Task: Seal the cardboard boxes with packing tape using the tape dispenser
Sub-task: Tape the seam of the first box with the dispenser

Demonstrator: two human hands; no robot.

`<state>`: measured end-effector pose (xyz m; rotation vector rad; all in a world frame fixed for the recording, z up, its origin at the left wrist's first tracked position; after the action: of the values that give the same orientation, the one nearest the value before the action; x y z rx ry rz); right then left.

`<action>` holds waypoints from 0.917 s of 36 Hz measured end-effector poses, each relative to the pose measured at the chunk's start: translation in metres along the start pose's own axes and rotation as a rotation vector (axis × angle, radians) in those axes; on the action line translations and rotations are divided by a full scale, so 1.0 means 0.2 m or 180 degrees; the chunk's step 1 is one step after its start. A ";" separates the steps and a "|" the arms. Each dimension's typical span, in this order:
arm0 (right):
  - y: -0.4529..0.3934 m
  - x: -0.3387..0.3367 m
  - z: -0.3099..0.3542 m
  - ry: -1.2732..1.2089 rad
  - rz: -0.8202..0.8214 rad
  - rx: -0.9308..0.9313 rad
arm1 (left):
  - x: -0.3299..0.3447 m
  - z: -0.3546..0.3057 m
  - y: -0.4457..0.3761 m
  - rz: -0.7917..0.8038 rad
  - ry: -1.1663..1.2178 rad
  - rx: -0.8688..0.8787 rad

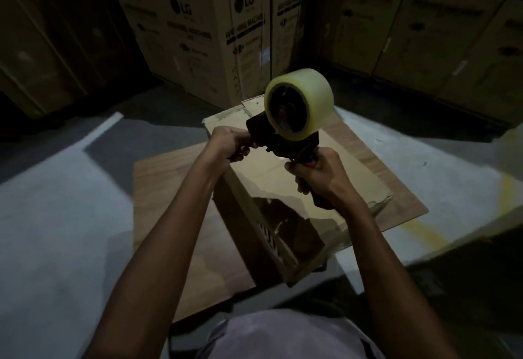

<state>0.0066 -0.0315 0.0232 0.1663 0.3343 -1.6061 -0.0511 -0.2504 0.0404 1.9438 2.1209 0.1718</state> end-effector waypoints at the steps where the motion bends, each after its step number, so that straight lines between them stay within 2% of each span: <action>1: -0.02 0.02 0.00 -0.0006 -0.0082 0.0019 | -0.01 -0.03 -0.03 -0.0062 -0.0114 0.0211; 4: -0.10 0.08 -0.01 -0.0080 -0.0316 0.0075 | -0.02 -0.10 -0.14 -0.0129 -0.0356 0.0678; 7: -0.22 0.12 0.00 -0.0082 -0.0414 0.0113 | -0.01 -0.15 -0.29 -0.0248 -0.0386 0.0797; 14: -0.55 0.16 -0.04 -0.0114 -0.0488 0.0317 | -0.02 -0.25 -0.65 -0.0517 -0.0283 0.0768; 17: -0.66 0.17 -0.05 -0.0074 -0.0459 0.0328 | -0.01 -0.28 -0.80 -0.0468 -0.0389 0.0770; 23: -0.88 0.22 -0.05 -0.0047 -0.0309 0.0461 | -0.01 -0.29 -1.03 -0.0789 -0.0738 0.0731; 28: -0.93 0.26 -0.14 0.0009 -0.0264 0.0493 | -0.17 -0.27 -1.21 -0.1390 -0.1106 0.0672; 33: -0.93 0.32 -0.24 0.0144 -0.0239 0.0559 | -0.16 -0.26 -1.29 -0.1361 -0.1757 0.0722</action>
<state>-0.1870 -0.0717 -0.0210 0.3281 0.2364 -1.7081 -0.3115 -0.3022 0.0276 1.3627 2.1513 -0.6332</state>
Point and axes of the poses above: each hand's wrist, its own y-axis away from the middle knuckle, its own x-axis out of the palm, z = x × y, the point moved 5 cm from there along -y, towards the middle knuckle, and after that the axes turned 6 degrees about -z, right-handed, at the moved point
